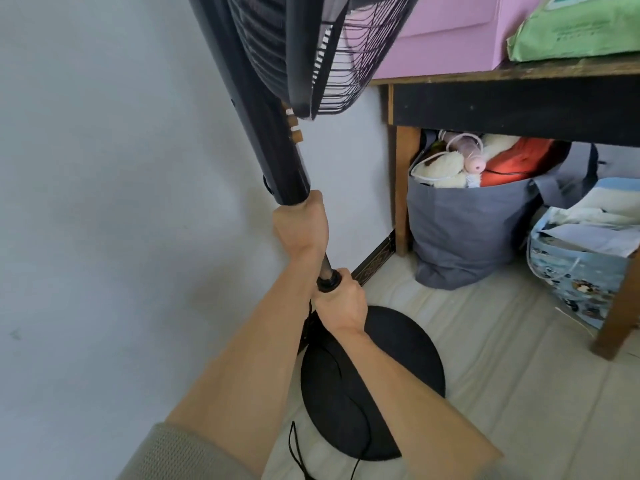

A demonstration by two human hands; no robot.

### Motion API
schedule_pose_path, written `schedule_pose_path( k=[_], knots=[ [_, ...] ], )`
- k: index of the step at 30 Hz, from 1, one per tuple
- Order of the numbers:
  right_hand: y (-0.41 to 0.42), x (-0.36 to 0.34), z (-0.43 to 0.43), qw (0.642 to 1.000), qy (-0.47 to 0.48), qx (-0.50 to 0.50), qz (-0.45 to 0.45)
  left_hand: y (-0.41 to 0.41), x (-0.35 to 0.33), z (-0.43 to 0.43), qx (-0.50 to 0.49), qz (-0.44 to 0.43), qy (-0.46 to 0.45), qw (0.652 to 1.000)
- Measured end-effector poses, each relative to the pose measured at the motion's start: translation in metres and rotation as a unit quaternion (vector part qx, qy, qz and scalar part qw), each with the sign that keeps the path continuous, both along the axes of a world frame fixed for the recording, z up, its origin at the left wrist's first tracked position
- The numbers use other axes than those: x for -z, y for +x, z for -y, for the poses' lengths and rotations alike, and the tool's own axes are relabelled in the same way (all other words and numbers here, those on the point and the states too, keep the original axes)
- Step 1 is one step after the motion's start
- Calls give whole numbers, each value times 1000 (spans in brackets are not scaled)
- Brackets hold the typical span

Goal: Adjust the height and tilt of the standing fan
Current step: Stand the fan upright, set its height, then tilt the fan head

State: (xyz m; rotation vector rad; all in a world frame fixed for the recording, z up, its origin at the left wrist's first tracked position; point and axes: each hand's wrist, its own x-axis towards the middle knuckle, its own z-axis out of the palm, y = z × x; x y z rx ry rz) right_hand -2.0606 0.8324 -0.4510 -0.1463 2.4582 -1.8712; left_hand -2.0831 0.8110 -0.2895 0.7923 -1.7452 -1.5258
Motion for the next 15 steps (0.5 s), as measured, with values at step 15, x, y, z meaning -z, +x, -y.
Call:
schedule_pose_path(
  k=[15],
  knots=[
    [-9, -11, -33, 981, 152, -120, 19, 97, 42, 129, 236, 230, -316, 890]
  ],
)
